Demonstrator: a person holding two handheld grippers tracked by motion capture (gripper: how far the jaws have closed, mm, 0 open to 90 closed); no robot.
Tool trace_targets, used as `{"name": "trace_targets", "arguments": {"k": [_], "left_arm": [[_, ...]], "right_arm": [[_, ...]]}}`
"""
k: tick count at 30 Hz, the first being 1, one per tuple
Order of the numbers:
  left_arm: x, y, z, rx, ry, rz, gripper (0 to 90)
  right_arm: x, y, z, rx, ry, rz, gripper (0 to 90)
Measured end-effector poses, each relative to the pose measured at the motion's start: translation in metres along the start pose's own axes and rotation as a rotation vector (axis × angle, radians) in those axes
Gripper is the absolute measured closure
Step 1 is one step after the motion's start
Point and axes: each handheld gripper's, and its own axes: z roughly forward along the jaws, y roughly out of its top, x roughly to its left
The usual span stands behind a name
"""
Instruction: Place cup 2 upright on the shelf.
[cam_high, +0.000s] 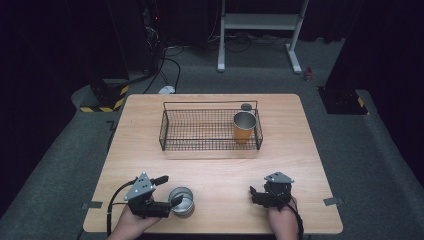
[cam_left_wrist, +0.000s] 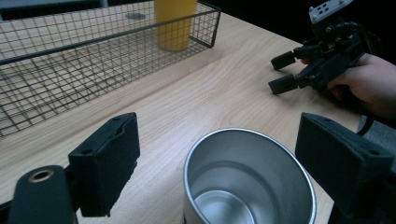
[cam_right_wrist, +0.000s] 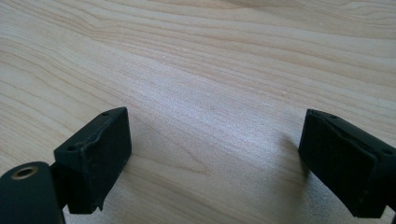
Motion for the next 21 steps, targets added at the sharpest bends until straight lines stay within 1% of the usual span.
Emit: {"name": "trace_targets", "arguments": {"k": [2, 5, 7, 9, 11, 13, 15, 16, 19, 21], "left_arm": [[-0.003, -0.001, 0.002, 0.010, -0.031, 0.009, 10.2], [-0.009, -0.002, 0.005, 0.020, -0.027, 0.044, 9.1], [-0.011, -0.003, 0.006, 0.027, -0.015, 0.063, 6.3], [-0.013, -0.004, 0.009, 0.035, -0.022, 0.063, 2.1], [-0.014, -0.006, 0.011, 0.048, -0.030, 0.066, 1.2], [-0.015, -0.008, 0.013, 0.064, -0.022, 0.079, 0.7], [-0.016, -0.009, 0.016, 0.079, -0.001, 0.093, 0.7], [-0.016, -0.011, 0.017, 0.087, -0.007, 0.093, 0.7], [-0.015, -0.016, 0.022, 0.117, 0.001, 0.105, 0.7], [-0.016, -0.018, 0.025, 0.124, -0.005, 0.109, 0.7]], "right_arm": [[0.000, 0.000, 0.000, 0.000, 0.000, 0.000, 9.3], [0.000, 0.000, 0.000, 0.000, 0.000, 0.000, 9.3], [0.000, 0.000, 0.000, 0.000, 0.000, 0.000, 9.3], [0.000, 0.000, 0.000, 0.000, 0.000, 0.000, 9.3], [0.000, 0.000, 0.000, 0.000, 0.000, 0.000, 9.3], [0.000, 0.000, 0.000, 0.000, 0.000, 0.000, 9.3], [0.000, 0.000, 0.000, 0.000, 0.000, 0.000, 9.3], [0.000, 0.000, 0.000, 0.000, 0.000, 0.000, 9.3], [0.000, 0.000, 0.000, 0.000, 0.000, 0.000, 9.3], [0.000, 0.000, 0.000, 0.000, 0.000, 0.000, 9.3]]}}
